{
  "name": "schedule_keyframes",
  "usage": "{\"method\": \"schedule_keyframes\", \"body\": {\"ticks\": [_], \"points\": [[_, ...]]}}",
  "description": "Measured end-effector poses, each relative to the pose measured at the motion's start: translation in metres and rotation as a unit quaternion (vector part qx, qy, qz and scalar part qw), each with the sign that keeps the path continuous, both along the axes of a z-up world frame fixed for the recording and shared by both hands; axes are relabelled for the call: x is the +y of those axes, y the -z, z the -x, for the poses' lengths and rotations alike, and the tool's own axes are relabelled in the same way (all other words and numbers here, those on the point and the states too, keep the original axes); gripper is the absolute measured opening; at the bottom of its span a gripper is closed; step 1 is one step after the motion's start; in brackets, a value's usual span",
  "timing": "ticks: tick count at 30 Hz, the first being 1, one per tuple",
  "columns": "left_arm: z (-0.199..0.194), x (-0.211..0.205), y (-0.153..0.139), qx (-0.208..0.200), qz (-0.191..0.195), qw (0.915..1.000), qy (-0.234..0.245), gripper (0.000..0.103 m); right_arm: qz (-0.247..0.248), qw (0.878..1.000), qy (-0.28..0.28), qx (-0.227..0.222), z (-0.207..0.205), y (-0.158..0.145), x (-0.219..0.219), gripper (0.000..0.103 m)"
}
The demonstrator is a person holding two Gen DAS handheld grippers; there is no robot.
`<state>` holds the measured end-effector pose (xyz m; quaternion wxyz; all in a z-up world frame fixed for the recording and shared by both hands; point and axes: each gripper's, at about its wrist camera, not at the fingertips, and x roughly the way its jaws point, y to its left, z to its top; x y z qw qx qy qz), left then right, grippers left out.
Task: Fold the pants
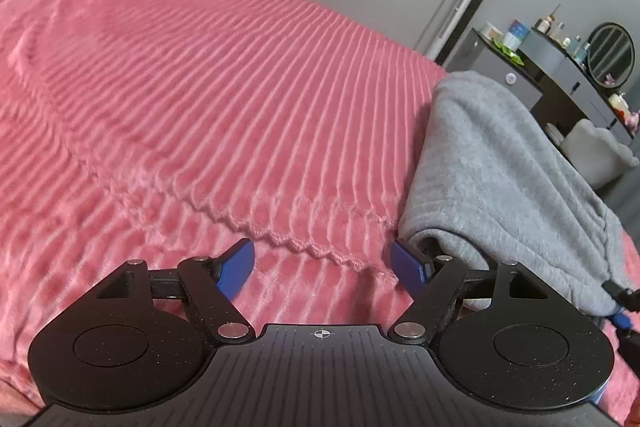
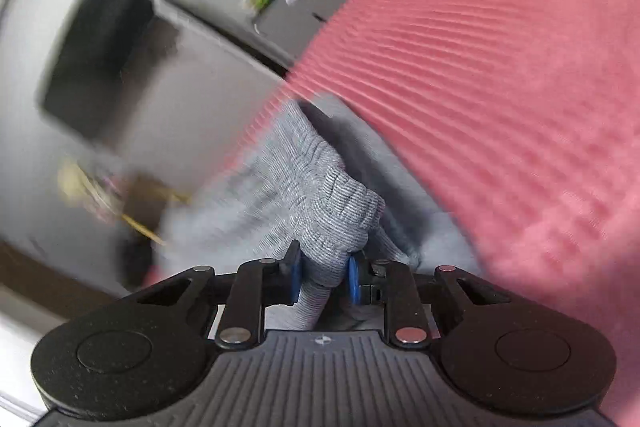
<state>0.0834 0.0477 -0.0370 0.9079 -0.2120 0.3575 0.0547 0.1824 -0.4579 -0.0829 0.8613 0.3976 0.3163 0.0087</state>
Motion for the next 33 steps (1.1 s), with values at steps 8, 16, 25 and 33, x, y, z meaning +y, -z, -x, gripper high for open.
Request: {"method": "schedule_keyframes", "body": {"ticks": [8, 16, 25, 33], "points": [[-0.014, -0.016, -0.038, -0.055, -0.039, 0.9974, 0.027, 0.082, 0.076, 0.997, -0.010, -0.014, 0.016, -0.028, 0.009, 0.038], [-0.073, -0.065, -0.039, 0.013, -0.106, 0.9903, 0.089, 0.081, 0.084, 0.996, 0.016, -0.003, 0.023, -0.038, -0.022, 0.045], [-0.059, -0.082, -0.018, 0.020, -0.180, 0.9742, 0.135, 0.084, 0.173, 0.983, -0.039, 0.037, -0.007, -0.033, -0.004, 0.063], [-0.042, -0.068, -0.019, 0.032, -0.174, 0.9718, 0.156, 0.092, 0.260, 0.961, -0.073, 0.055, 0.010, -0.042, -0.001, 0.073]]}}
